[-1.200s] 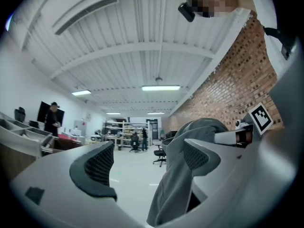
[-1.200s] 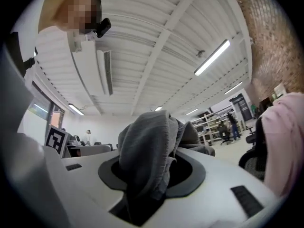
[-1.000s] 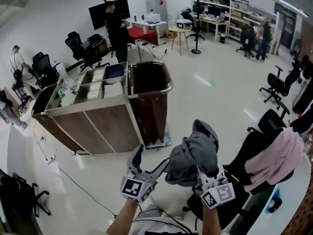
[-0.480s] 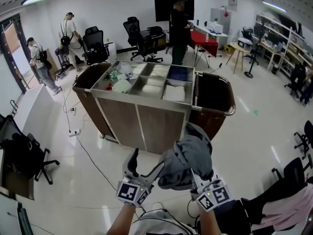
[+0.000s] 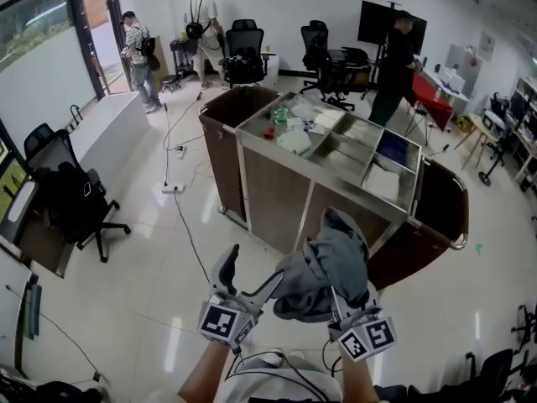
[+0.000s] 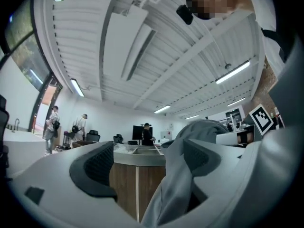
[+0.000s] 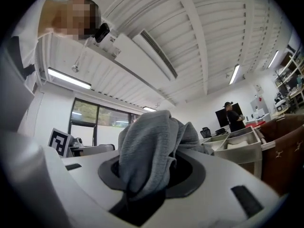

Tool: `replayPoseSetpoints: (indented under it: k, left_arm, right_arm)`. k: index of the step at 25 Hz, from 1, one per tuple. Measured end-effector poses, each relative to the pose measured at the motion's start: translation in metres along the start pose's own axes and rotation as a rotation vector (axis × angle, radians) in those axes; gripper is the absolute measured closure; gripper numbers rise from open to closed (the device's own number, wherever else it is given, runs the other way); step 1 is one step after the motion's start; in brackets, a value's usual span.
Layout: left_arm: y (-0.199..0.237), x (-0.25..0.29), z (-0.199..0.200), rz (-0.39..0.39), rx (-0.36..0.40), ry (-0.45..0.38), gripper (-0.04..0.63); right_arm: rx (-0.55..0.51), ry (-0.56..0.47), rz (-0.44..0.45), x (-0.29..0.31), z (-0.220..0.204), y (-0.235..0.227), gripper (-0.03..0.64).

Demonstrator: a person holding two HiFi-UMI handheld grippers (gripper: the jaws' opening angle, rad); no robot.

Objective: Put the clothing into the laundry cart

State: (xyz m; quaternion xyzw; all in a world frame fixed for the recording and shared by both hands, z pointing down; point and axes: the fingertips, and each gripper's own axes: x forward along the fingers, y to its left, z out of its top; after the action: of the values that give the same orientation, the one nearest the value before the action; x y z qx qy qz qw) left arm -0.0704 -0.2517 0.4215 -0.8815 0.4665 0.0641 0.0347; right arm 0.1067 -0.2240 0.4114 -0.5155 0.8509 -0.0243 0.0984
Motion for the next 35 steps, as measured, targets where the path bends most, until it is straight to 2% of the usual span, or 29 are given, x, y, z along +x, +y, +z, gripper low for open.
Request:
replayPoseSetpoints:
  k: [5,9,14,17,20,23,28,35]
  left_arm:
    - [0.041,-0.013,-0.013,0.101,0.003,0.022,0.161]
    - [0.067,-0.003,-0.01,0.186,-0.017,0.038,0.161]
    - [0.115,0.017,-0.022,0.296,0.04,0.033,0.161]
    - [0.136,0.04,-0.004,0.355,-0.007,0.011,0.165]
    - [0.164,0.052,-0.003,0.428,0.006,-0.018,0.178]
    - [0.177,0.074,0.01,0.47,-0.001,-0.024,0.178]
    - [0.21,0.078,-0.002,0.53,0.063,-0.004,0.178]
    - [0.253,0.091,-0.002,0.583,0.021,0.003,0.178]
  right_arm:
    - [0.039,0.021,0.125,0.056,-0.017,0.023,0.446]
    - [0.048,0.031,0.243,0.106,-0.023,0.031,0.446]
    - [0.01,-0.004,0.395,0.169,-0.023,0.033,0.446]
    - [0.006,-0.011,0.457,0.208,-0.023,0.027,0.446]
    - [0.021,-0.012,0.504,0.244,-0.023,0.017,0.446]
    - [0.04,-0.019,0.545,0.274,-0.022,0.007,0.446]
    - [0.07,-0.017,0.587,0.314,-0.03,0.008,0.446]
    - [0.104,0.004,0.631,0.368,-0.046,0.016,0.446]
